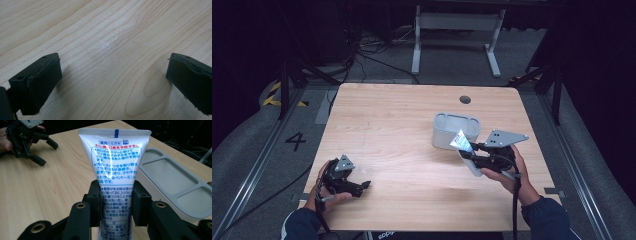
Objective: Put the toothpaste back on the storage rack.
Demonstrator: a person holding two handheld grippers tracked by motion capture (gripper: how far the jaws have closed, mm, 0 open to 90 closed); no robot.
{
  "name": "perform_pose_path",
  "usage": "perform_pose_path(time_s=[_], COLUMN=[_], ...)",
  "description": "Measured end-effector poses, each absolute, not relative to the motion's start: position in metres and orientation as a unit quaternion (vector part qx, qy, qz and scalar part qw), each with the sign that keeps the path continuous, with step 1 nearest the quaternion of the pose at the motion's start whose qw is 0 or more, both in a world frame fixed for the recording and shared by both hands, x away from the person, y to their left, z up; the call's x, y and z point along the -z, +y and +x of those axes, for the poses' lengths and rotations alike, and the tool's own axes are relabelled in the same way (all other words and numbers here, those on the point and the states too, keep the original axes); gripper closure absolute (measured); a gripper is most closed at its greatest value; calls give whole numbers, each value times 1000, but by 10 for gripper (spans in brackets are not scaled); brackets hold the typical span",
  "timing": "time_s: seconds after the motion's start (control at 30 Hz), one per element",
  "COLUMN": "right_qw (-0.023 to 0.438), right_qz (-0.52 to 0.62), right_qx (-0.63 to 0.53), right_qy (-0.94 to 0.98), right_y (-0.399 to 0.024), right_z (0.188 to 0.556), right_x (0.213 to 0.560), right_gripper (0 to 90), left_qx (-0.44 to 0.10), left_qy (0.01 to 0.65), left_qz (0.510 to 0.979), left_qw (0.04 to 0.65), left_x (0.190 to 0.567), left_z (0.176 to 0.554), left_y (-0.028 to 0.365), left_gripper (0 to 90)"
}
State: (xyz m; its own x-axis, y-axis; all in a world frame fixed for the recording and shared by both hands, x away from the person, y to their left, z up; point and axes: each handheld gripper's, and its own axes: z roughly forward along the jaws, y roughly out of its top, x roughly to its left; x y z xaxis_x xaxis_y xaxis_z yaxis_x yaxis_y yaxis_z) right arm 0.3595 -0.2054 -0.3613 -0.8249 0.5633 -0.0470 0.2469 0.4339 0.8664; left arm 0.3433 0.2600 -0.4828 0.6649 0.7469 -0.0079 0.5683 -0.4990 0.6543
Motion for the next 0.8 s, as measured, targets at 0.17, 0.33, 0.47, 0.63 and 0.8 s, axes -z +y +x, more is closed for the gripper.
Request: perform_pose_path(time_s=[0.17, 0.33, 0.47, 0.63, 0.8], right_qw=[174, 184, 194, 199, 201], right_qz=[242, 242, 244, 250, 250], right_qx=[-480, -487, -494, -498, -506], right_qy=[825, 819, 812, 806, 801], right_y=[-205, -205, -204, -203, -203], right_z=[362, 366, 370, 374, 378], right_x=[357, 349, 344, 342, 338], right_gripper=[664, 664, 665, 665, 665], left_qx=[-137, -138, -135, -135, -139], left_qy=[386, 387, 388, 388, 385], left_qz=[854, 854, 854, 854, 855], left_qw=[320, 320, 321, 321, 320], left_x=[483, 483, 483, 483, 483], left_z=[343, 343, 343, 343, 343], left_y=[260, 260, 260, 260, 260], left_gripper=[7, 6, 6, 6, 7])
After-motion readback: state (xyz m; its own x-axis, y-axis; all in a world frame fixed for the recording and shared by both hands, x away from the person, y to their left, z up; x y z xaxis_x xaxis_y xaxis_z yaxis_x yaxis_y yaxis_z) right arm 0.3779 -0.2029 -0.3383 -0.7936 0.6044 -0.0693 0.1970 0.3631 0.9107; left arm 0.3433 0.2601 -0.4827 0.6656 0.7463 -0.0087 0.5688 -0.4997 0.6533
